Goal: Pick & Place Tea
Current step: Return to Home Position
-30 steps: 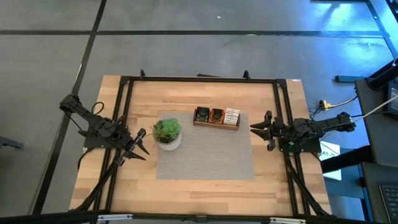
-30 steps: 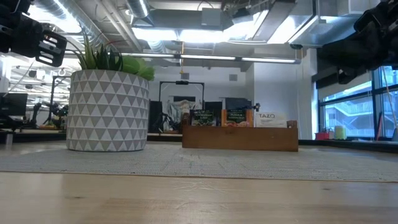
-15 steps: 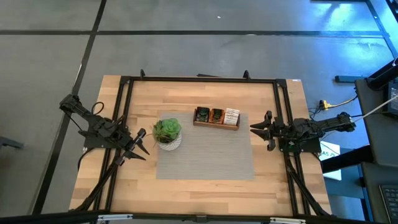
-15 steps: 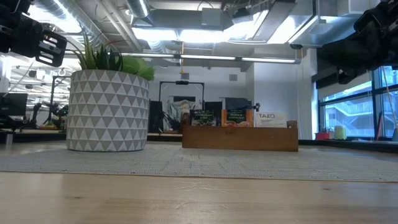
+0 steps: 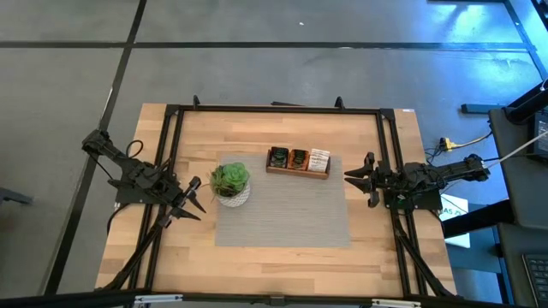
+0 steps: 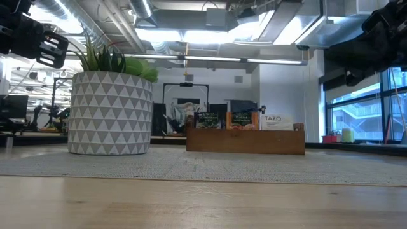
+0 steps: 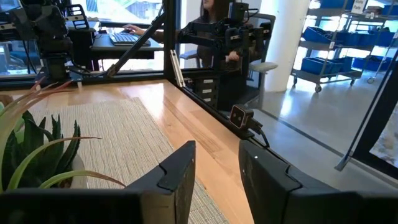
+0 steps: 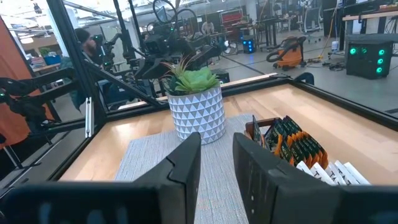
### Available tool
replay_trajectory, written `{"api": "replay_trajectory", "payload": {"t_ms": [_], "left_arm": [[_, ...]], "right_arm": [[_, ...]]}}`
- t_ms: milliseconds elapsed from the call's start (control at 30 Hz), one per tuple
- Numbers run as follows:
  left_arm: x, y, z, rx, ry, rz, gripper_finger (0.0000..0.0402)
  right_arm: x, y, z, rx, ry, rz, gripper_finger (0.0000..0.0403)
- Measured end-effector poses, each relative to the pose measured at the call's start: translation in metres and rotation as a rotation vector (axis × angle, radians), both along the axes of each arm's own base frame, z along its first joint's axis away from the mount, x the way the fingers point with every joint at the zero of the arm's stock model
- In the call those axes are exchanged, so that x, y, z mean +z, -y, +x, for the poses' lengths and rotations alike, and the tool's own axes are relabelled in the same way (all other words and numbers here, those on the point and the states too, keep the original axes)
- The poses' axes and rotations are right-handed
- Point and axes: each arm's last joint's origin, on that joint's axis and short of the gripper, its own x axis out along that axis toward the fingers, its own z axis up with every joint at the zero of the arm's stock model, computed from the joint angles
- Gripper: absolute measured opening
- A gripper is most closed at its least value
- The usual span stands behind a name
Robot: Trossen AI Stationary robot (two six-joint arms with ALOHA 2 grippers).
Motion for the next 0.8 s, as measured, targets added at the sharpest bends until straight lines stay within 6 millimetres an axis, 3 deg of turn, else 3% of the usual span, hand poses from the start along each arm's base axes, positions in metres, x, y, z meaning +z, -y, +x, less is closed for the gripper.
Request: {"api": "replay_trajectory", "payload": {"t_ms": [800], "left_arm": [[-0.0001,0.0,0.0,0.0,0.0,0.0,0.012]], "right_arm": [[0.0001,0.0,0.0,0.0,0.001,0.0,0.0097]]}}
